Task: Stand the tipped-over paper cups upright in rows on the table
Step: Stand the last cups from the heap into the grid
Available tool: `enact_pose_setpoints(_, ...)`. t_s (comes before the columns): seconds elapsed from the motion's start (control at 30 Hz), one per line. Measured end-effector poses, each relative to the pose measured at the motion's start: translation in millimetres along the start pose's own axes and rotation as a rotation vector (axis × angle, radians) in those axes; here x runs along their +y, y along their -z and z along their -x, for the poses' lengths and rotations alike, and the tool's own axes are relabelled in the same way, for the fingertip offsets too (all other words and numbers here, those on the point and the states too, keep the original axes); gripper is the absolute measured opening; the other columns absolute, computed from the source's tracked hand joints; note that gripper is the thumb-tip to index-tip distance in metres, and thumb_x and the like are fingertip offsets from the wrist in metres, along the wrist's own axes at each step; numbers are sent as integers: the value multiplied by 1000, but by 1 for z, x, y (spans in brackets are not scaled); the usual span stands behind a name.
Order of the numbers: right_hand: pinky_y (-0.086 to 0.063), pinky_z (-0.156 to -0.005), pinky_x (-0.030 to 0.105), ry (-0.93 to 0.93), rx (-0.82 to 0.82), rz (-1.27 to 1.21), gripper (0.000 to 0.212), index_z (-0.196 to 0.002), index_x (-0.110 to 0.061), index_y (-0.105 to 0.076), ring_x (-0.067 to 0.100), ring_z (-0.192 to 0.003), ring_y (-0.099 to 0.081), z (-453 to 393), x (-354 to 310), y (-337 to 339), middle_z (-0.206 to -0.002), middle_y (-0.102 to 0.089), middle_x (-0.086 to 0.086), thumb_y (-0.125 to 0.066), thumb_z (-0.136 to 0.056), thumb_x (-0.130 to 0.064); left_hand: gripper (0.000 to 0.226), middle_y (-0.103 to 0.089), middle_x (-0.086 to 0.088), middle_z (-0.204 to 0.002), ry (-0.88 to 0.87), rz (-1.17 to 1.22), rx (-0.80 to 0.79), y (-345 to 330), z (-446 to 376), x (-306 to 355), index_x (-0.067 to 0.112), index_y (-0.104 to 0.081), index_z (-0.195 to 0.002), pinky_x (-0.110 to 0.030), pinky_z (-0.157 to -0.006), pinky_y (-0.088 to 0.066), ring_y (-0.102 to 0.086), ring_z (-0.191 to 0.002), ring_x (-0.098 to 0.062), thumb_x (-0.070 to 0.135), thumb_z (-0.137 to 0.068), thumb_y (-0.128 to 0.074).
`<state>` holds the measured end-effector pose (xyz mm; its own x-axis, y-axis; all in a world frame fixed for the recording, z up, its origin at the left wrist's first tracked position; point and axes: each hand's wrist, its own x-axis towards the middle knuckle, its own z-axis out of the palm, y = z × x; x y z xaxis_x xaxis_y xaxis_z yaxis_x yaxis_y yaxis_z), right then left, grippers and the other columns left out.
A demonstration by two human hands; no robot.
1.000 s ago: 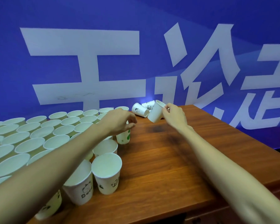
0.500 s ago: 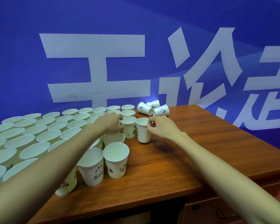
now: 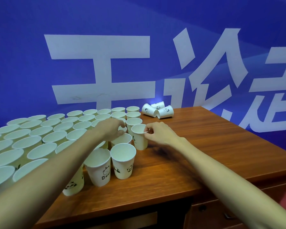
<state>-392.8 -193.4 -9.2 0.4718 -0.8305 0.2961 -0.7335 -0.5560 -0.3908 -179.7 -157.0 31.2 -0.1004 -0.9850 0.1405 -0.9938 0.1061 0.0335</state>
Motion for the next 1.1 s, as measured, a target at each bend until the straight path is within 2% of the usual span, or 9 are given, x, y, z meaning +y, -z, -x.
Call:
enact_pose_setpoints(0.2, -50, -72, 33, 13, -5, -31, 9, -84, -32, -64, 13, -82, -62, -6, -2, -5, -83, -66, -12, -55, -82, -33, 41, -55, 1, -138, -4, 6, -7, -2, -2, -4, 25, -53, -134, -26, -87, -49, -56, -119, -18, 37, -94, -57)
enact_pose_setpoints(0.27, -51, -73, 34, 22, 3, -30, 19, -96, -33, -67, 12, -81, -61, -5, -2, -4, -83, -65, -13, -55, -81, -32, 41, -55, 1, -137, -11, 16, -13, -1, -2, -3, 24, -53, -134, -25, -85, -48, -56, -118, -18, 38, -95, -55)
enact_pose_setpoints(0.37, -44, -67, 29, 23, 69, -25, 33, -116, -38, -63, 11, -78, -57, -6, 3, 3, -78, -60, -15, -55, -85, -32, 39, -57, 1, -135, -20, 61, 5, 3, -5, -3, 23, -55, -132, -25, -83, -48, -57, -116, -17, 38, -96, -53)
enact_pose_setpoints(0.5, -48, -71, 29, -41, 215, -101, 35, -113, -37, -65, 13, -80, -62, -18, 16, 15, -75, -64, -10, -51, -83, -28, 33, -61, 2, -130, -80, 124, 84, 10, -12, -3, 22, -60, -127, -25, -83, -48, -59, -109, -12, 33, -97, -53)
enact_pose_setpoints(0.6, -45, -73, 30, -141, 250, -66, 32, -112, -36, -66, 14, -89, -59, -35, 34, 20, -70, -60, -13, -50, -86, -26, 29, -63, 4, -127, -150, 171, 101, 10, -18, -1, 22, -64, -124, -23, -83, -48, -59, -103, -8, 29, -97, -54)
enact_pose_setpoints(0.7, -42, -73, 30, -223, 271, -21, 29, -109, -36, -67, 19, -102, -57, -60, 60, 18, -84, -63, -7, -49, -87, -32, 28, -64, 6, -125, -199, 174, 84, 7, -28, 2, 23, -65, -121, -28, -87, -51, -60, -102, -7, 30, -97, -54)
enact_pose_setpoints(0.83, -42, -77, 32, -369, 248, -37, 28, -113, -32, -66, 27, -99, -60, -89, 93, 14, -115, -59, 4, -54, -88, -37, 27, -65, 8, -123, -249, 151, 57, 0, -41, 7, 28, -64, -120, -30, -87, -53, -60, -102, -6, 34, -97, -52)
enact_pose_setpoints(0.93, -48, -84, 36, -437, 255, -35, 35, -123, -25, -61, 28, -104, -59, -109, 113, 7, -121, -60, 6, -54, -88, -28, 28, -62, 11, -126, -291, 150, 62, -2, -48, 10, 27, -63, -122, -27, -88, -50, -58, -106, -6, 34, -98, -51)
enact_pose_setpoints(1.1, -44, -91, 39, -557, 356, -93, 48, -138, -19, -45, 34, -115, -55, -134, 138, -3, -126, -60, 12, -54, -92, -29, 28, -61, 10, -128, -289, 132, 58, -6, -70, 2, 29, -62, -123, -30, -90, -50, -57, -111, -8, 32, -98, -51)
